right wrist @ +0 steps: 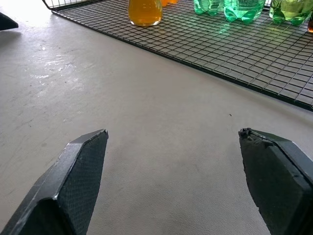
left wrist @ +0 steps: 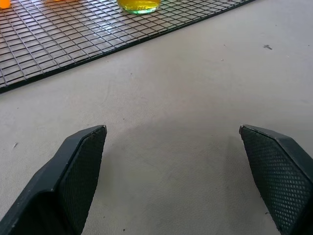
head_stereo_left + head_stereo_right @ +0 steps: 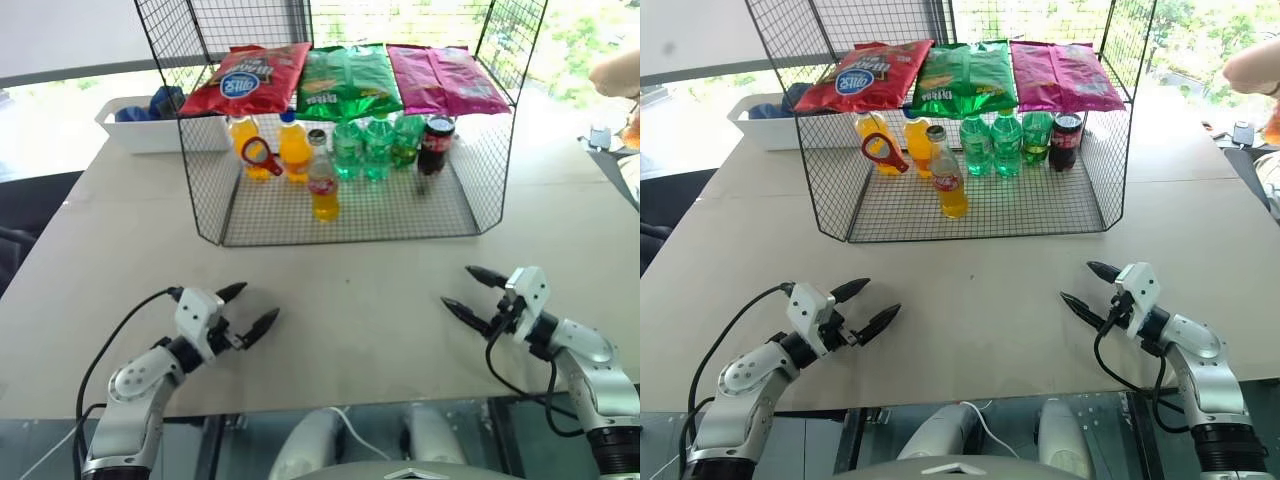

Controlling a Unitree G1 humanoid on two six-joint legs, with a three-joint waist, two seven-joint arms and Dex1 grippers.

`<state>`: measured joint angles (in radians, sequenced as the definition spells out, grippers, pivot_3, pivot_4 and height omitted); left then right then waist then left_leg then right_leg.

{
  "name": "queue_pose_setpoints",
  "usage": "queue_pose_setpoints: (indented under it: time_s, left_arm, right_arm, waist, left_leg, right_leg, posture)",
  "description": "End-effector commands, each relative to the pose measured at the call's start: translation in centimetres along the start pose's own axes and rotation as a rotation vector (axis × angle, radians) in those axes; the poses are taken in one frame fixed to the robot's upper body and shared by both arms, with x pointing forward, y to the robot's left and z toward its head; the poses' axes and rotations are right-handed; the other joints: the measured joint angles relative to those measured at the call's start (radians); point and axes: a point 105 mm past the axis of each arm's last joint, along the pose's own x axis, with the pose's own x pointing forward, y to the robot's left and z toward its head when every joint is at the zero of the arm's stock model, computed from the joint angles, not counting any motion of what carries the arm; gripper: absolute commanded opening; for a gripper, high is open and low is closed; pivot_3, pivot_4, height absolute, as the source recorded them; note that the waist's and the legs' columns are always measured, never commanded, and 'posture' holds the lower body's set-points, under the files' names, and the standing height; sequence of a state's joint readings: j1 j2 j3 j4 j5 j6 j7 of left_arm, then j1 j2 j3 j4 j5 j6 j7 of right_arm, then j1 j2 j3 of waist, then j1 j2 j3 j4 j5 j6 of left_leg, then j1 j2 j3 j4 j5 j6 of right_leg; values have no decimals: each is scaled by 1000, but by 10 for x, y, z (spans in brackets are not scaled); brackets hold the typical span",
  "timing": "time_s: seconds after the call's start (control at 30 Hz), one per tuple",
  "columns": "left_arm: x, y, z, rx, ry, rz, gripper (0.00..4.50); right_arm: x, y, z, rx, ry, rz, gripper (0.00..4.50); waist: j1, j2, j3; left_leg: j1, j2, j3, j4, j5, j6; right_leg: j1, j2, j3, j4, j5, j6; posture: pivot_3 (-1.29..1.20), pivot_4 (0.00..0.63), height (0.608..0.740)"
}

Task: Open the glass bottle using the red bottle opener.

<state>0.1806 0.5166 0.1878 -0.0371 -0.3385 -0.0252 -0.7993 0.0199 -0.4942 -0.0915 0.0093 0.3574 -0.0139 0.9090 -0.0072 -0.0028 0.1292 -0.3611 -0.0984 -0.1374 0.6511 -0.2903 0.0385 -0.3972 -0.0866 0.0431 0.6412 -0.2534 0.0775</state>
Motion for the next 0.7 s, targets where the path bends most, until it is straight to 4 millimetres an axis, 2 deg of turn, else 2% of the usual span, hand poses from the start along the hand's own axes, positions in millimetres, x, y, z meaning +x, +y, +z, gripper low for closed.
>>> queue_pose_setpoints:
  time_s: [0.03,0.7]
  left_arm:
    - [0,0,9,33,-32,2,4500]
    - [3,12,6,49,-29,13,4500]
  right_arm:
    - [-1,-3,8,-22,-21,5,4341]
    - [1,2,14,-38,-21,8,4341]
  waist:
    - [0,0,0]
    - [0,0,1]
  left_leg:
    - [0,0,0,0,0,0]
    - [0,0,0,0,1,-1]
  right_leg:
    - [0,0,0,0,0,0]
    - [0,0,0,0,0,0]
  posture:
    - [0,150,740]
    - [0,150,740]
